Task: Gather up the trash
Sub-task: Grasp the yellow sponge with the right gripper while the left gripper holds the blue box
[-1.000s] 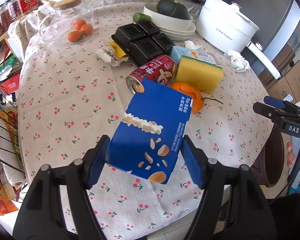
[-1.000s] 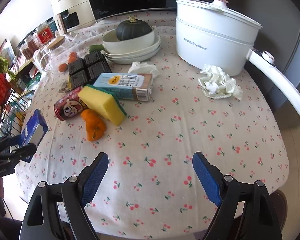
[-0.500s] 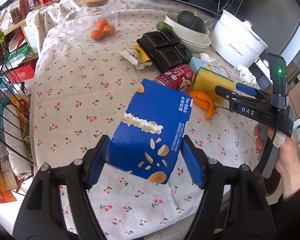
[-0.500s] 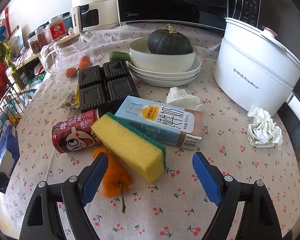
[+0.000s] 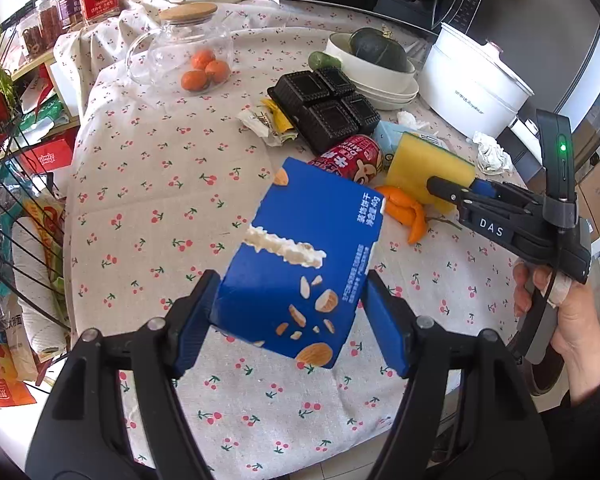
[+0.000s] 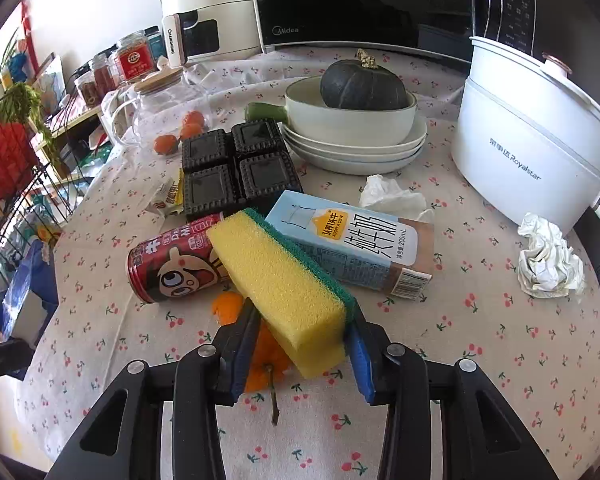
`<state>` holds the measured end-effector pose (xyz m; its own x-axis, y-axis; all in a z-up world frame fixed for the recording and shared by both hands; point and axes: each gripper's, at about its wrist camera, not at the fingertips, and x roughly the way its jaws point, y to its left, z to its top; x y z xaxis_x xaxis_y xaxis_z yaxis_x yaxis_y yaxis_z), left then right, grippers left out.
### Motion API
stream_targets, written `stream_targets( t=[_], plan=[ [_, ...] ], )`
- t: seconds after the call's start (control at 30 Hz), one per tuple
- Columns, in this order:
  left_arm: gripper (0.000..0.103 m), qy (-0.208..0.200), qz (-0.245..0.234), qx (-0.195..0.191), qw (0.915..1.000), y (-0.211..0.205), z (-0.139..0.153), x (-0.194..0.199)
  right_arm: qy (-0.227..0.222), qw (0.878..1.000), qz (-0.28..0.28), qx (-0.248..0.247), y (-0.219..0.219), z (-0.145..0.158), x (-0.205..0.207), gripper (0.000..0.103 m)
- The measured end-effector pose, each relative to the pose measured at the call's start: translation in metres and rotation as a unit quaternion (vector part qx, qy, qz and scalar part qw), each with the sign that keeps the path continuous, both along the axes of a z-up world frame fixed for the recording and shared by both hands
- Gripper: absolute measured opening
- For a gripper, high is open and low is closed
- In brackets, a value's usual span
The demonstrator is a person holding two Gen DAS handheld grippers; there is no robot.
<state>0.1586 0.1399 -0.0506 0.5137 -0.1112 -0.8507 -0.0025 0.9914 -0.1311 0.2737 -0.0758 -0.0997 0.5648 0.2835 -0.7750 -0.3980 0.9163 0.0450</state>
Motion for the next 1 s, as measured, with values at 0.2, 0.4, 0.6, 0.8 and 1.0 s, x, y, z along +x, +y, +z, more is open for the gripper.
stream_targets(
  t=[0.2,0.4,0.6,0.8,1.0],
  plan=[
    [0.072,-0.017,-0.020,0.007,0.9996,-0.021,0.008,-0.002,-0.010,1.000,0.002,-0.005,-0.025,0.027,-0.028,0.040],
    [0.072,-0.030,-0.050,0.012,0.9982,-0.052,0.014,-0.005,-0.020,1.000,-0.008,-0.004,-0.064,0.053,-0.056,0.040],
    [0.072,-0.033,-0.088,0.009,0.9955,-0.093,0.015,-0.005,-0.012,0.999,-0.049,-0.020,-0.116,0.063,-0.081,0.040],
    [0.072,-0.038,-0.132,0.014,0.9904,-0.142,0.015,-0.008,0.010,0.996,-0.092,-0.020,-0.168,0.064,-0.104,0.040],
    [0.072,-0.044,-0.177,0.010,0.9832,-0.195,0.016,-0.014,0.028,0.991,-0.132,-0.024,-0.217,0.061,-0.127,0.040]
  ],
)
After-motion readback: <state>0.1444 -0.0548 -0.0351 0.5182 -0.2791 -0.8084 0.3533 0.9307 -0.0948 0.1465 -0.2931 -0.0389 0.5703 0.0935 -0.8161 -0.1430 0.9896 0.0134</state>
